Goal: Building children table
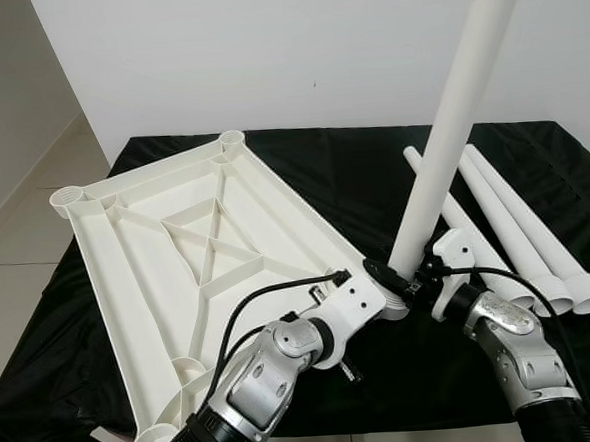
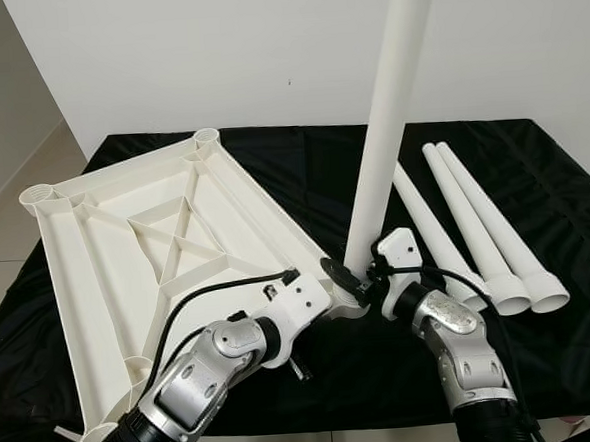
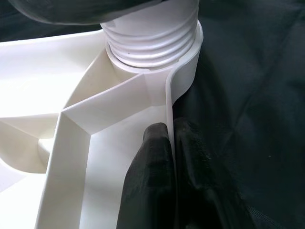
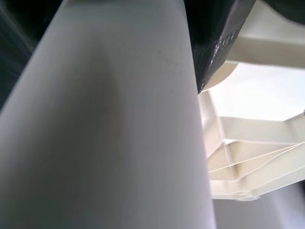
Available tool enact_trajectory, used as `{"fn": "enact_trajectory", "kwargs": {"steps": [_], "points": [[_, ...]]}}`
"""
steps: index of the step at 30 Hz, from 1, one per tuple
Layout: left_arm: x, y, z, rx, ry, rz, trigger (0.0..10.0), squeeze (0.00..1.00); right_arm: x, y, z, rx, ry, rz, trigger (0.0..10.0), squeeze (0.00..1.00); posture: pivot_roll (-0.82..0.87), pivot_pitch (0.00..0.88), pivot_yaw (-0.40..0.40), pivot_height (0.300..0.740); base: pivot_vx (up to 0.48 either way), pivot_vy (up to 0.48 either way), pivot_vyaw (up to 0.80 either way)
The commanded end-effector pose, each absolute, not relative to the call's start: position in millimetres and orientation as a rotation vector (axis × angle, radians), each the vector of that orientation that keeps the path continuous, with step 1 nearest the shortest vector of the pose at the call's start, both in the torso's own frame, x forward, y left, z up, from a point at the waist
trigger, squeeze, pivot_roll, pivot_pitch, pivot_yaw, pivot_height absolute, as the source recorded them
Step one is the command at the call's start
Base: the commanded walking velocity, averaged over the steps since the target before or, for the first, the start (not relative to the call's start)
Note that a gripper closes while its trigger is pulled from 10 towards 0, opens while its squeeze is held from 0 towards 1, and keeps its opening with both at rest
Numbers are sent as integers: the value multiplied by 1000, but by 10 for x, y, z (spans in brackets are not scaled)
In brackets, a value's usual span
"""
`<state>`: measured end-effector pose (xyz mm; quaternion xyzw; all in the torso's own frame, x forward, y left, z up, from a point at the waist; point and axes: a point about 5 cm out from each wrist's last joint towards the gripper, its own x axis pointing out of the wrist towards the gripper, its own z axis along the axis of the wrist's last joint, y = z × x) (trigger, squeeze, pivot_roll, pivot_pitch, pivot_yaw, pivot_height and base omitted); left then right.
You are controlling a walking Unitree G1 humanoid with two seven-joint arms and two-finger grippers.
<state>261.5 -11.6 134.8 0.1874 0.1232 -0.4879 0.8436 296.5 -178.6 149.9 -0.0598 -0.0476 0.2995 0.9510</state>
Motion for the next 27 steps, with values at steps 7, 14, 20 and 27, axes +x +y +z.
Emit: {"fn": "enact_trajectory", "kwargs": {"steps": [7, 14, 20, 27], "points": [[2570, -137, 1347, 372, 250, -1048, 10000, 0, 2960, -1583, 1590, -36, -162, 431, 10000, 0, -127, 60, 17, 740, 0, 0, 0], [2565, -140, 1347, 371, 251, -1052, 10000, 0, 2952, -1358, 1566, 49, -171, 260, 10000, 0, -125, 63, 20, 740, 0, 0, 0], [2566, -130, 1348, 374, 252, -1051, 10000, 0, 2936, -1275, 1555, 48, -167, 112, 10000, 0, -122, 65, 19, 740, 0, 0, 0], [2570, -133, 1350, 369, 252, -1046, 10000, 0, 2915, -1293, 1525, 36, -142, -66, 10000, 0, -123, 66, 14, 740, 0, 0, 0]]}}
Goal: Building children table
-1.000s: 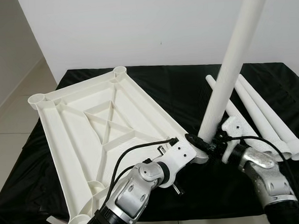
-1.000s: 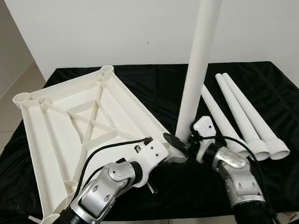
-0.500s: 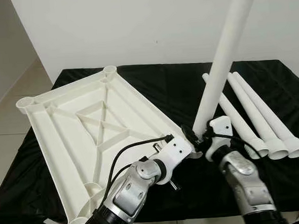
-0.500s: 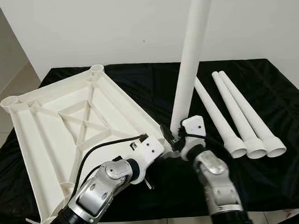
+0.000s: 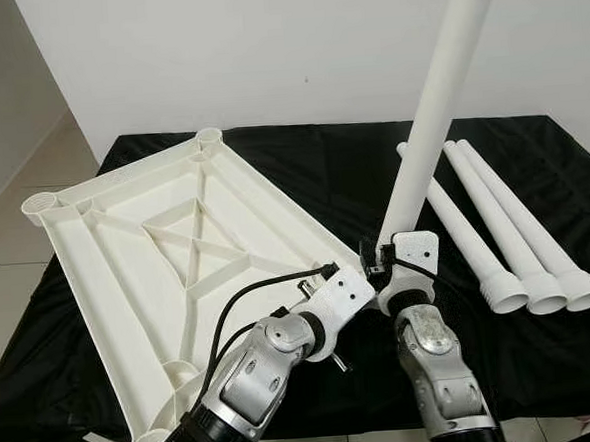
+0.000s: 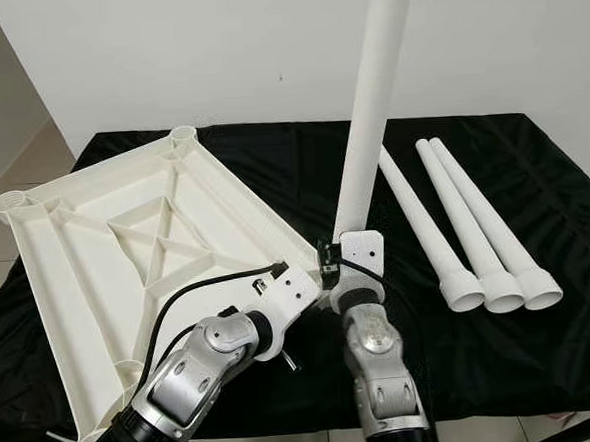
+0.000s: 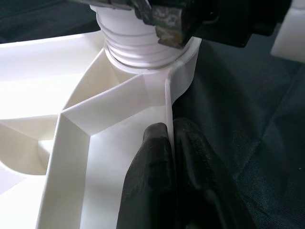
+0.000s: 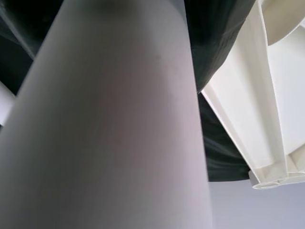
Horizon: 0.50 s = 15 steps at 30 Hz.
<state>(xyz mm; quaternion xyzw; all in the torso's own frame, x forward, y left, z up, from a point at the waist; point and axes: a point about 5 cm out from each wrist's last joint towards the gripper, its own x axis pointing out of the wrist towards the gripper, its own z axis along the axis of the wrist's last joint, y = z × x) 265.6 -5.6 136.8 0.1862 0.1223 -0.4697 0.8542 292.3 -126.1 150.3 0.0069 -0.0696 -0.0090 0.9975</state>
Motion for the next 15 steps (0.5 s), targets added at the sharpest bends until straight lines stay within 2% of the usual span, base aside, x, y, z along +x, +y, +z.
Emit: {"fn": "enact_trajectory", "kwargs": {"steps": [1, 5, 6, 7, 15], "points": [[2569, -135, 1350, 368, 252, -1046, 10000, 0, 2915, -1304, 1525, 37, -140, -68, 10000, 0, -125, 66, 14, 740, 0, 0, 0], [2569, -144, 1348, 366, 251, -1045, 10000, 0, 2924, -1373, 1535, 41, -142, -68, 10000, 0, -127, 67, 12, 740, 0, 0, 0], [2571, -146, 1349, 365, 250, -1045, 10000, 0, 2925, -1372, 1537, 57, -141, -47, 10000, 737, -127, 67, 12, 740, 0, 0, 0], [2572, -146, 1350, 365, 250, -1045, 10000, 0, 2921, -1367, 1548, 61, -147, -38, 10000, 1000, -127, 67, 12, 740, 0, 0, 0], [2582, -151, 1358, 364, 247, -1040, 10000, 0, 2921, -1411, 1621, 48, -192, -7, 10000, 1000, -127, 62, 7, 740, 0, 0, 0]]}}
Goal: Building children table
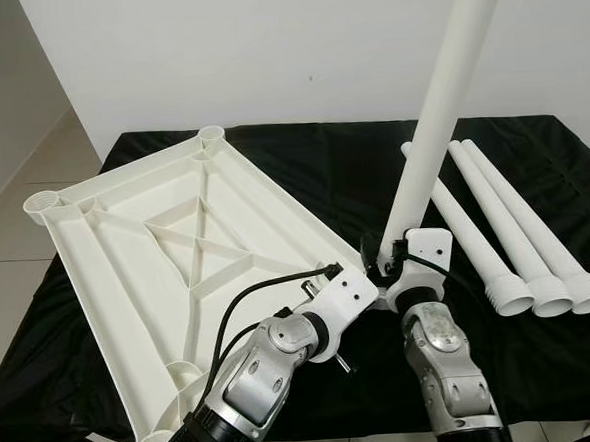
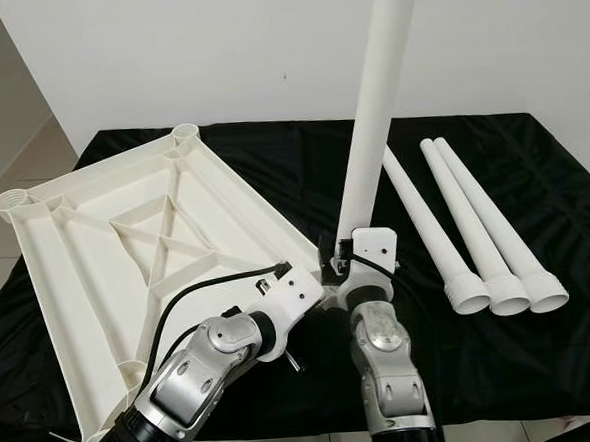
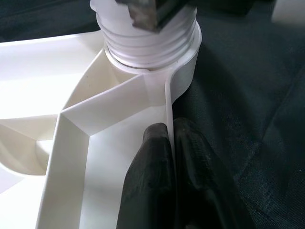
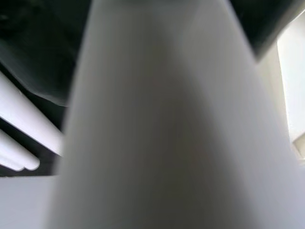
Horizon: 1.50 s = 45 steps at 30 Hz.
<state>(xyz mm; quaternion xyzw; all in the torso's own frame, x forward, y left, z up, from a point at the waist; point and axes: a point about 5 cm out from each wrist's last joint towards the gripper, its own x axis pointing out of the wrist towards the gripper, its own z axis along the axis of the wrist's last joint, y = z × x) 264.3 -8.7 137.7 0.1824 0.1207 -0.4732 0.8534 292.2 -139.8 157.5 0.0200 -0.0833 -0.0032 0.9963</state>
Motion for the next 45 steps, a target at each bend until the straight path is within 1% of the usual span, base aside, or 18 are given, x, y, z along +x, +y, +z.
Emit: {"fn": "enact_trajectory", "kwargs": {"steps": [1, 4, 7, 8, 9, 10, 12, 16, 19, 21, 24, 34, 35, 36, 37, 38, 39, 45], "points": [[2583, -149, 1358, 364, 247, -1039, 10000, 0, 2927, -1429, 1636, 57, -200, 11, 10000, 1000, -127, 62, 7, 740, 0, 0, 0], [2587, -147, 1359, 364, 247, -1038, 10000, 0, 2940, -1486, 1700, 50, -226, 119, 10000, 1000, -127, 60, 8, 740, 0, 0, 0], [2587, -147, 1359, 365, 247, -1038, 10000, 0, 2942, -1495, 1711, 44, -229, 140, 10000, 1000, -127, 60, 8, 740, 0, 0, 0], [2588, -149, 1358, 365, 247, -1038, 10000, 0, 2939, -1527, 1729, 50, -233, 190, 10000, 0, -129, 55, 11, 740, 0, 0, 0], [2593, -148, 1359, 368, 246, -1039, 10000, 0, 2928, -1595, 1765, 43, -239, 295, 10000, 0, -129, 53, 10, 740, 0, 0, 0], [2597, -146, 1359, 368, 245, -1039, 10000, 0, 2930, -1628, 1781, 44, -234, 341, 10000, 0, -131, 51, 11, 740, 0, 0, 0], [2599, -145, 1359, 369, 245, -1039, 10000, 0, 2933, -1645, 1788, 45, -230, 363, 10000, 0, -131, 51, 11, 740, 0, 0, 0], [2608, -149, 1365, 371, 241, -1041, 10000, 0, 2932, -1712, 1803, -14, -186, 597, 10000, 0, -132, 38, 12, 740, 0, 0, 0], [2610, -151, 1367, 372, 239, -1041, 10000, 0, 2947, -1735, 1792, -22, -170, 624, 10000, 0, -132, 38, 12, 740, 0, 0, 0], [2615, -155, 1372, 375, 235, -1043, 10000, 0, 2987, -1771, 1740, -64, -123, 703, 10000, 0, -130, 31, 12, 740, 0, 0, 0], [2618, -154, 1373, 377, 234, -1044, 10000, 0, 3003, -1793, 1686, -80, -85, 756, 10000, 0, -128, 29, 13, 740, 0, 0, 0], [2610, -151, 1372, 378, 237, -1046, 10000, 0, 3101, -1937, 1602, -121, -31, 792, 10000, 0, -126, 25, 19, 740, 0, 0, 0], [2610, -154, 1371, 379, 237, -1047, 10000, 0, 3115, -1966, 1610, -134, -30, 803, 9765, 0, -128, 27, 22, 740, 0, 0, 0], [2610, -154, 1371, 379, 237, -1047, 10000, 0, 3115, -1966, 1610, -134, -30, 803, 9765, 0, -128, 27, 22, 740, 0, 0, 0], [2610, -155, 1371, 379, 236, -1048, 10000, 0, 3122, -1981, 1619, -138, -29, 806, 8039, 0, -128, 27, 22, 740, 0, 0, 0], [2610, -156, 1371, 379, 236, -1048, 10000, 0, 3133, -1998, 1626, -139, -29, 814, 8039, 0, -128, 27, 22, 740, 0, 0, 0], [2608, -156, 1370, 380, 237, -1050, 10000, 0, 3138, -2011, 1647, -143, -35, 816, 0, 0, -130, 28, 23, 740, 0, 0, 0], [2601, -160, 1369, 379, 238, -1053, 10000, 0, 3139, -2027, 1688, -144, -50, 826, 0, 0, -132, 37, 23, 740, 0, 0, 0]]}}
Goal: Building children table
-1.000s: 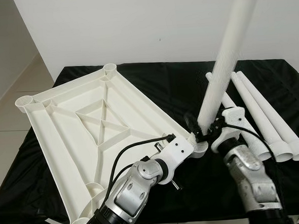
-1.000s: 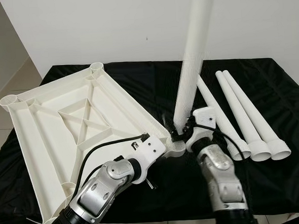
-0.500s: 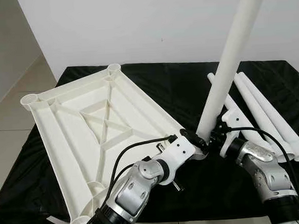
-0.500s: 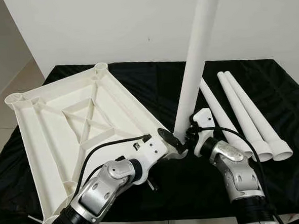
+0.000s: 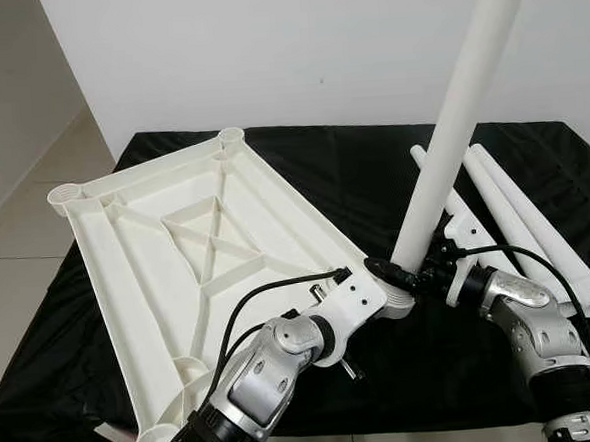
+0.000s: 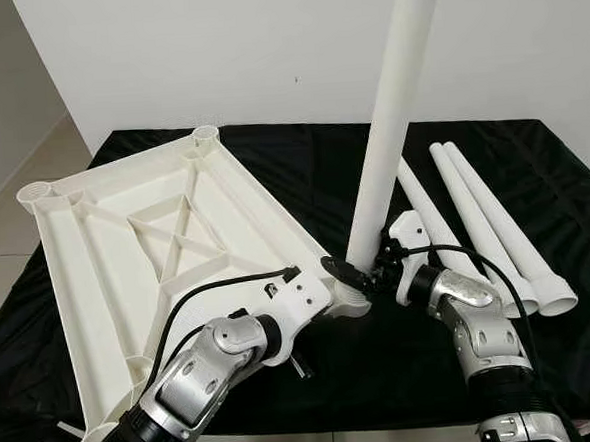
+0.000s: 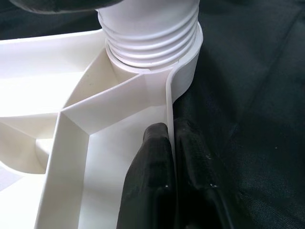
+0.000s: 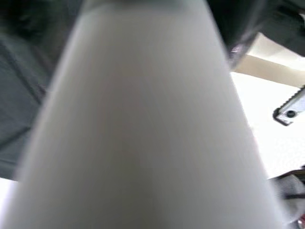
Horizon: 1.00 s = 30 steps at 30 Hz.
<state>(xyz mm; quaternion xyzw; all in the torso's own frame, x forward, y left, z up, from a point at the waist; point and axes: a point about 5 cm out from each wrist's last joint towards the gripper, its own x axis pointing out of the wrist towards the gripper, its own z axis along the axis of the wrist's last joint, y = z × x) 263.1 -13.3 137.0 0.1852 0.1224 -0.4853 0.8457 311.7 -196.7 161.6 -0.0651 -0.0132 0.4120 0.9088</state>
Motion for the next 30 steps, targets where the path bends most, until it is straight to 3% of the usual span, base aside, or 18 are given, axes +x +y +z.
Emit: {"fn": "enact_trajectory", "kwargs": {"steps": [1, 8, 9, 18, 30], "points": [[2599, -159, 1367, 378, 238, -1053, 10000, 0, 3132, -2020, 1688, -143, -53, 832, 0, 0, -132, 37, 23, 740, 0, 0, 0], [2593, -150, 1361, 374, 244, -1049, 10000, 0, 3054, -1921, 1658, -109, -68, 855, 0, 0, -129, 46, 20, 740, 0, 0, 0], [2592, -145, 1361, 375, 245, -1048, 10000, 0, 3039, -1896, 1644, -105, -71, 846, 10000, 0, -127, 51, 21, 740, 0, 0, 0], [2595, -128, 1356, 378, 247, -1045, 10000, 0, 2953, -1780, 1575, -49, -89, 788, 10000, 0, -123, 52, 21, 740, 0, 0, 0], [2632, -98, 1350, 383, 249, -1039, 10000, 0, 2938, -1658, 1624, 12, -179, 495, 10000, 0, -142, 39, 35, 740, 0, 0, 0]]}}
